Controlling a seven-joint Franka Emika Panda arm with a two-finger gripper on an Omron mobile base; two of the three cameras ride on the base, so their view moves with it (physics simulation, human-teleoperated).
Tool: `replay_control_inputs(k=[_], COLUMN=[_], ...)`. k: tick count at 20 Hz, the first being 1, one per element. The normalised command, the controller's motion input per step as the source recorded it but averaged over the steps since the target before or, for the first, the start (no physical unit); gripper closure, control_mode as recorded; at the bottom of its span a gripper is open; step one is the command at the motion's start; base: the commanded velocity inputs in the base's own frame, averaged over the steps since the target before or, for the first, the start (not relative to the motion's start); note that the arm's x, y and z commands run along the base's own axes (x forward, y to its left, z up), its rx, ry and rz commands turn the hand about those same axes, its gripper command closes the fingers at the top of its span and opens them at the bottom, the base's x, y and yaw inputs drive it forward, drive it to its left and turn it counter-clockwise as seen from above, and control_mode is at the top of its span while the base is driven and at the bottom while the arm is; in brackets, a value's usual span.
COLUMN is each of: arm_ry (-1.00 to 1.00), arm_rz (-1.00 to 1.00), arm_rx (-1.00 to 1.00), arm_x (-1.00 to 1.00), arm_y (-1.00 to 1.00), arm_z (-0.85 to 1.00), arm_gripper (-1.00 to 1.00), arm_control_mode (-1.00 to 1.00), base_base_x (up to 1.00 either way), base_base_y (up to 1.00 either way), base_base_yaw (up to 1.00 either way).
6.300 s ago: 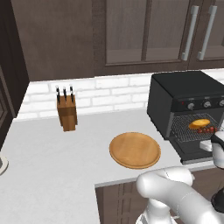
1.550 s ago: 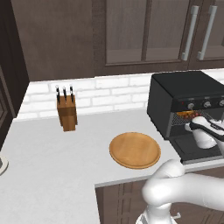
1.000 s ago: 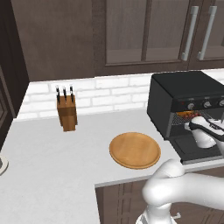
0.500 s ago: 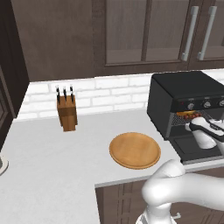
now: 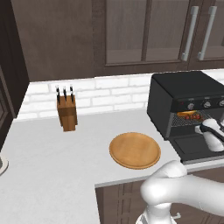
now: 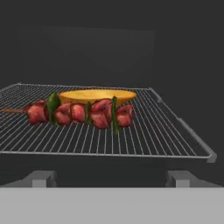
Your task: Pick up the kebab skewer and baguette bread, and place them inside the toaster oven. Close the toaster oven door and start by setting the timer.
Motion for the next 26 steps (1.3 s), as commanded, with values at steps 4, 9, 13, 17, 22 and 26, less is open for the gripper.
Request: replay_control_inputs(k=[4,9,13,17,22,26], arm_ry=[0.0,0.05,0.04,0.07,0.11,0.12], arm_rz=[0.0,0.0,0.0,0.0,0.0,0.0], arm_rx=[0.0,0.0,0.0,0.0,0.0,0.0], arm_x=[-0.57,-0.73,-0.71,-0.58,-0.47,-0.37], arm_y=[-0.57,-0.39,-0.22,-0.11,0.0,0.0], arm_z=[0.0,0.0,0.0,0.0,-0.01,-0.07], arm_gripper=[-1.0,-1.0,-1.0,-1.0,-1.0,-1.0], arm_control_mode=[-1.0,-1.0,-1.0,-1.0,-1.0,-1.0], base_base_x=[0.0,0.0,0.0,0.0,0.0,0.0], base_base_y=[0.0,0.0,0.0,0.0,0.0,0.0], base_base_yaw=[0.0,0.0,0.0,0.0,0.0,0.0])
